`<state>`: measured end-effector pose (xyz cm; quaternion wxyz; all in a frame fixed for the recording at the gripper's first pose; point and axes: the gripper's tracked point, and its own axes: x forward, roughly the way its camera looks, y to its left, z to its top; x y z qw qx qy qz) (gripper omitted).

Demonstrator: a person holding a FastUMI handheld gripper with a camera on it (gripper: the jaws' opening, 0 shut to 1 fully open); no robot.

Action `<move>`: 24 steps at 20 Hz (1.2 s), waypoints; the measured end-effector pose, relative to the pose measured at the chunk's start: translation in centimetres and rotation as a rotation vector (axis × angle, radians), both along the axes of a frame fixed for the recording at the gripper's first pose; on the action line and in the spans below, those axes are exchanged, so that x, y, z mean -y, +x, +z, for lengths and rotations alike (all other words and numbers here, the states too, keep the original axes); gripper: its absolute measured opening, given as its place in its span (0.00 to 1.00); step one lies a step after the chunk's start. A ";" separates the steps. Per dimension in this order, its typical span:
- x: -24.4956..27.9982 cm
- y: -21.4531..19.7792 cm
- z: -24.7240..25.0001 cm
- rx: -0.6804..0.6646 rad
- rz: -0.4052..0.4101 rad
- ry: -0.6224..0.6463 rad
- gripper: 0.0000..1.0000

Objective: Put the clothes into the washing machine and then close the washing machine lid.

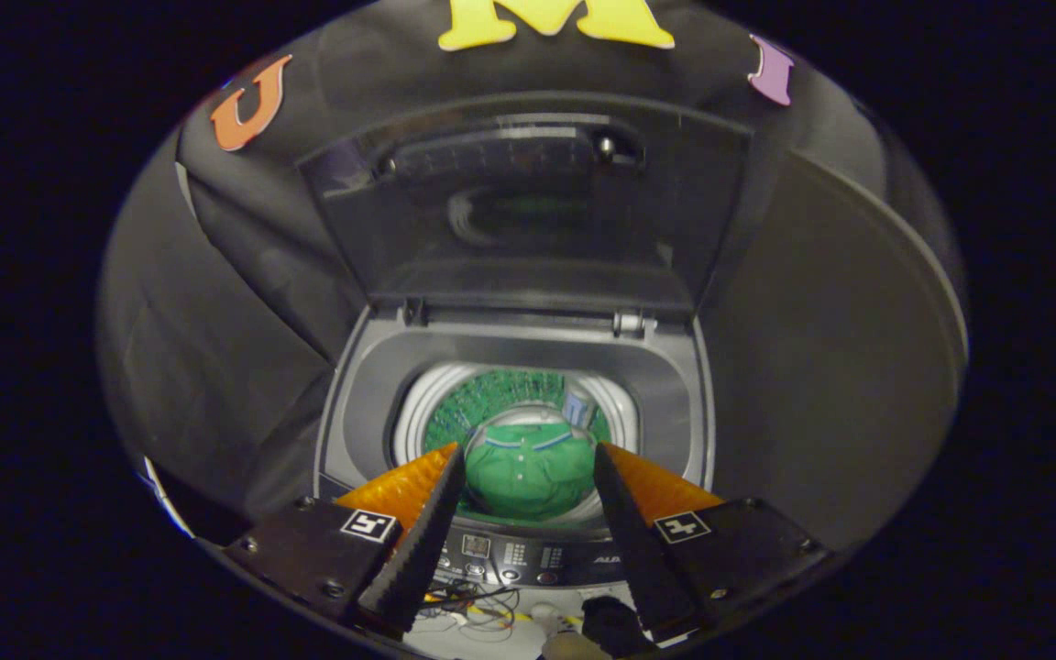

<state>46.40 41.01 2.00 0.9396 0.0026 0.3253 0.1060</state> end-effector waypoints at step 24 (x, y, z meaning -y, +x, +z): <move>-2.8 8.0 27.2 0.529 -0.025 0.066 0.97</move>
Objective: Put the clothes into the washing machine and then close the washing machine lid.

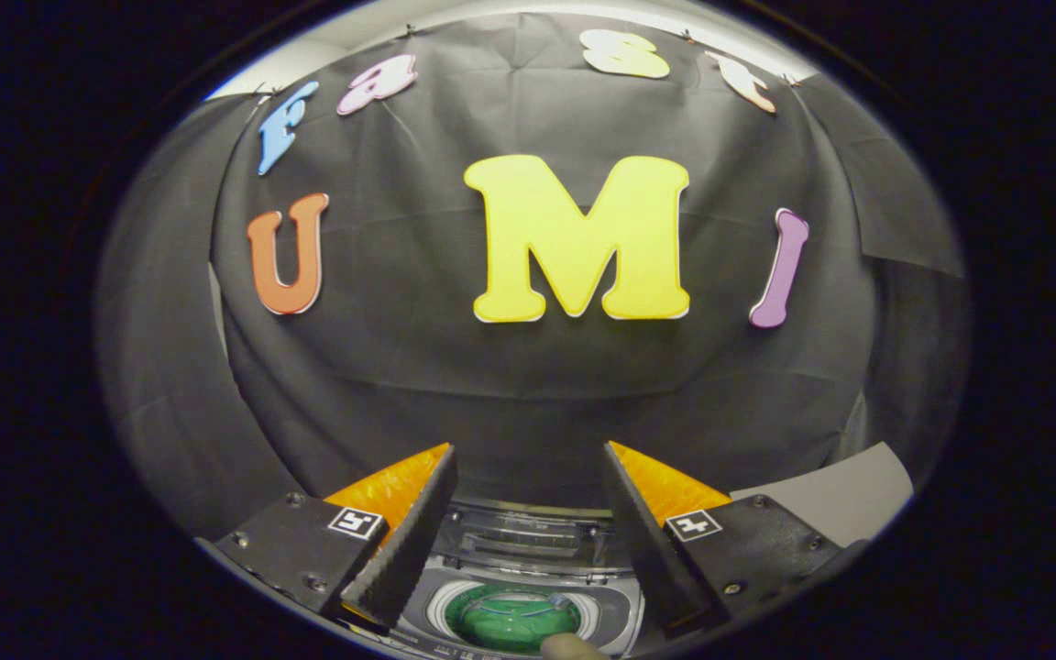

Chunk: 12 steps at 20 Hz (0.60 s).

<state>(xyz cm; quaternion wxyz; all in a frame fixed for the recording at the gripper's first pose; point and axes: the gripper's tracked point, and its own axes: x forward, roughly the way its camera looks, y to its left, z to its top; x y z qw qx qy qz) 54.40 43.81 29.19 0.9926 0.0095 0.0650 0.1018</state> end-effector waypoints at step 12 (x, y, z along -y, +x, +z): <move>-0.4 11.3 -9.2 -0.306 -0.102 -0.037 0.98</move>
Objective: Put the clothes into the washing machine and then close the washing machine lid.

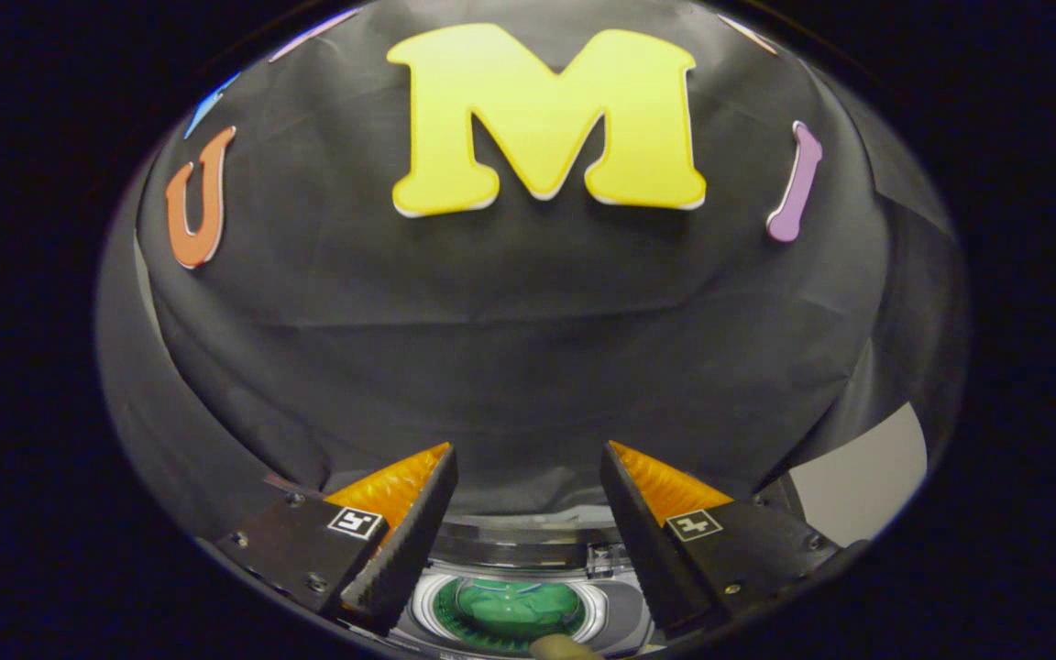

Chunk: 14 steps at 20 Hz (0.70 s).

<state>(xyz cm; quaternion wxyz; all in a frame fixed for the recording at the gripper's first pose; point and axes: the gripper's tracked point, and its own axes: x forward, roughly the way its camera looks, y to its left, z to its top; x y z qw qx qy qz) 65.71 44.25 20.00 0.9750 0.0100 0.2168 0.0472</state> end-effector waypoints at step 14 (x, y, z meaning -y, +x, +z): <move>-0.3 -1.6 -2.7 0.073 -0.003 0.019 0.97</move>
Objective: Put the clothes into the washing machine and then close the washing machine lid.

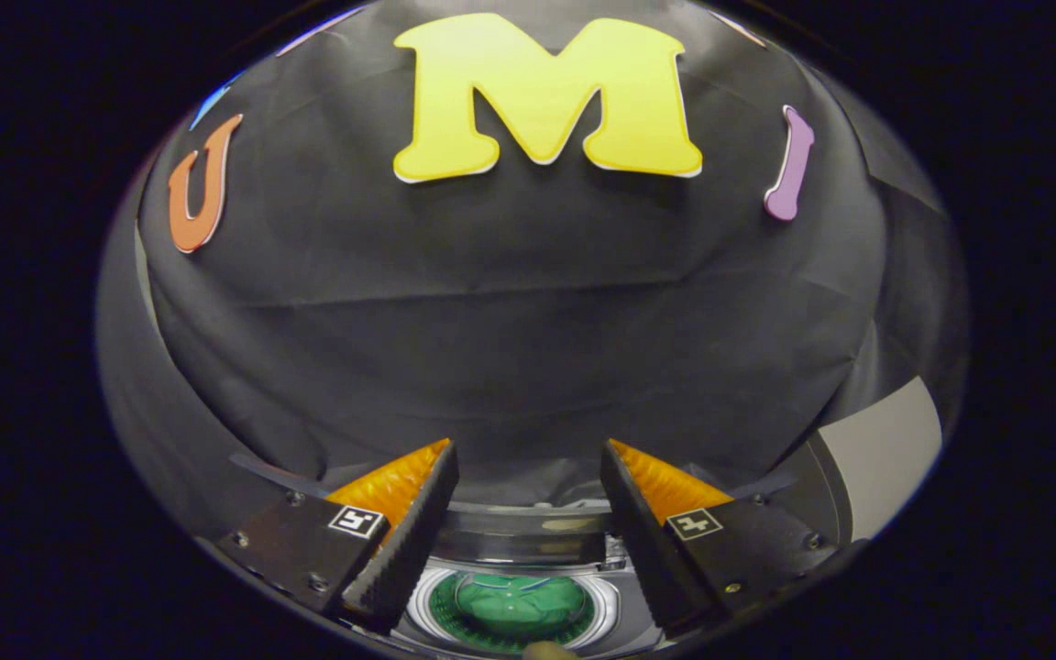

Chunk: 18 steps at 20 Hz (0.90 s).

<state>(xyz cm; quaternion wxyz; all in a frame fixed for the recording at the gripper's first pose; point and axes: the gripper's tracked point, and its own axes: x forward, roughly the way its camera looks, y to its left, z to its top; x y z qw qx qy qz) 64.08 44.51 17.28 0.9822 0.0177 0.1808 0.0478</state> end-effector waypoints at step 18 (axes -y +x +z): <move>0.4 -7.2 -2.6 0.090 0.035 0.005 0.97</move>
